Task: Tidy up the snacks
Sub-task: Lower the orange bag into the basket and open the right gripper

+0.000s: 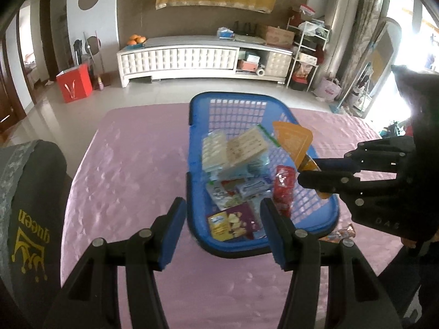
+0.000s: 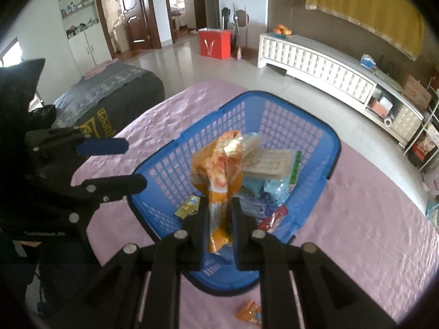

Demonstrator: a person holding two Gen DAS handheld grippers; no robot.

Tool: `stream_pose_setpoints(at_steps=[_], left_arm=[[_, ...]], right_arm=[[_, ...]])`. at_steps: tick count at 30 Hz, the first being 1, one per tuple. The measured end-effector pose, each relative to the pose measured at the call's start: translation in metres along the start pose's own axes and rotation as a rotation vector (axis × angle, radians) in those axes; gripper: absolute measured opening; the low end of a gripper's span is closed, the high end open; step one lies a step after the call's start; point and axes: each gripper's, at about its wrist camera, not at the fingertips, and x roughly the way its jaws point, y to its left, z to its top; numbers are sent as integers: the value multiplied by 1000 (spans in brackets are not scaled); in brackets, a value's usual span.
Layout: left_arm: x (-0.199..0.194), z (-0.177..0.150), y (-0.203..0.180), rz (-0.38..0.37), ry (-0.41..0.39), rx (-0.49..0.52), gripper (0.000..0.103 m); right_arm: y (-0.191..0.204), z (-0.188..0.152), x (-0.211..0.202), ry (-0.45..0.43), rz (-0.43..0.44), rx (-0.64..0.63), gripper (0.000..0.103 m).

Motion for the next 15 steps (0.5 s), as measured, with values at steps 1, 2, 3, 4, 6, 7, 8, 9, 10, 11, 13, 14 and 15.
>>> stream_pose_setpoints(at_steps=[1,2,3,4,6,7,8,9,10,11,13,14,15], left_arm=[[2,0,2,3,2,-2,54],[3,0,3,5,5,-3,54],[6,1,6,6,8,-4,54],[8,2,7,4,10,-4,54],[13,3,9,3,20,-5,54],[16,3,11,5,24,-3,54],[17,3,11,7,25,-1,54],[18,2,12,11,25,0,54],[20,3,12,11,26,-1,54],[21,3,13,8,28,-4,54],[23,2,14,9,31,-8,54],[24,1,14,11,32,-10,54],[26,1,15,13,36,-12,54]], right_arm=[[0,1,5,10,2,-2,16],[1,1,9,21,1,-2,16],[2,1,13,31,-1,-1,16],[1,3,19,45,-10,-2,16],[3,4,27,58,-21,-4,16],[4,4,29,62,-23,-4,17],[4,4,32,67,-22,-1,17],[3,5,35,73,-23,3,17],[3,5,39,82,-27,4,17],[4,4,41,88,-35,1,17],[6,5,47,100,-47,-15,17],[8,5,50,102,-50,-21,17],[9,5,51,102,-53,-28,17]])
